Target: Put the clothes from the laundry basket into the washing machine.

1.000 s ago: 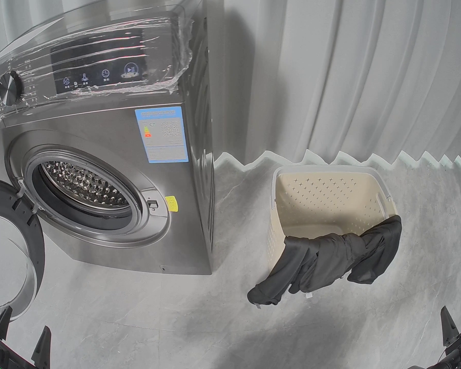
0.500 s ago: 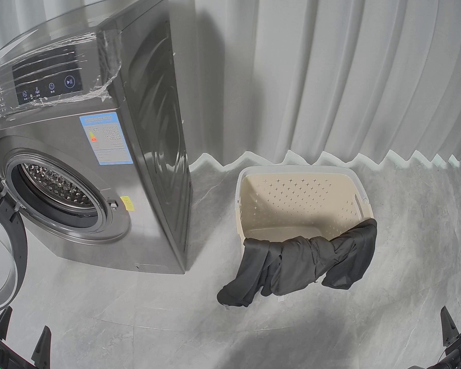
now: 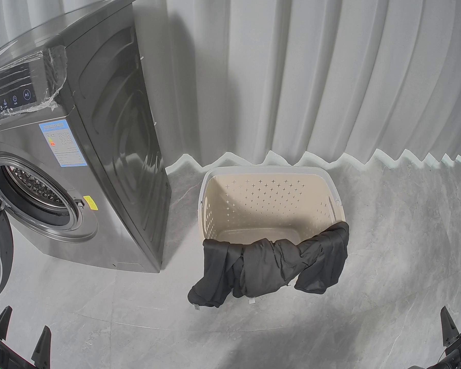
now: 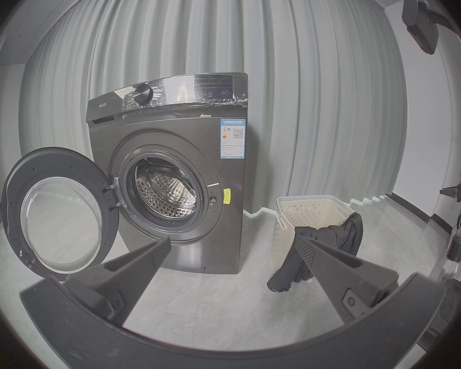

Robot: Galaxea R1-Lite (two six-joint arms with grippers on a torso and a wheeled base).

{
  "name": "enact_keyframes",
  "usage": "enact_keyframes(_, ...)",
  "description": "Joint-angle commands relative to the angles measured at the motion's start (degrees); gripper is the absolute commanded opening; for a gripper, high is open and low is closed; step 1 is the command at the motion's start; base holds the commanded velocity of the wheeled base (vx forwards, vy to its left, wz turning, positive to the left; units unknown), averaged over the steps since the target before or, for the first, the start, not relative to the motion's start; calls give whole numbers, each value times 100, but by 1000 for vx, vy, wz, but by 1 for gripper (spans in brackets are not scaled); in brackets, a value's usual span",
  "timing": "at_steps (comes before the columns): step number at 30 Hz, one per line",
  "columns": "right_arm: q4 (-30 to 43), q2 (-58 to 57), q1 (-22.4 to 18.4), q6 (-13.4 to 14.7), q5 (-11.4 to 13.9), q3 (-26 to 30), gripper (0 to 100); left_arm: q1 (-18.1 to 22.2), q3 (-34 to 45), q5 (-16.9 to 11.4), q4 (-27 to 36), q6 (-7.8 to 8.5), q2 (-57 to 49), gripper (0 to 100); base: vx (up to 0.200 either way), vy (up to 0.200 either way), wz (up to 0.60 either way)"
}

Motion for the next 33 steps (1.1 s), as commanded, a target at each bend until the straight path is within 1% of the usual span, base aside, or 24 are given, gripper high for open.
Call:
enact_keyframes(1,-3,-93,2,-4,0,101,100,0,92,2,4,-4,-88,100,0,0,0)
enact_keyframes(14,-3,-93,-7,-4,0,101,100,0,92,2,4,-4,-88,100,0,0,0)
enact_keyframes(26,-3,-93,-7,5,0,101,100,0,92,2,-5,-4,-88,100,0,-200,0)
enact_keyframes(29,-12,-93,-7,66,-35,101,100,0,92,2,-5,-4,-88,100,0,0,0)
enact_keyframes(30,-47,-93,-7,49,-9,75,100,0,92,2,4,-4,-88,100,0,0,0)
enact_keyframes(31,-267,-93,2,31,44,-198,100,0,92,2,-5,-4,-88,100,0,0,0)
enact_keyframes(33,-328,-22,55,66,123,-1015,100,0,92,2,4,-4,-88,100,0,0,0)
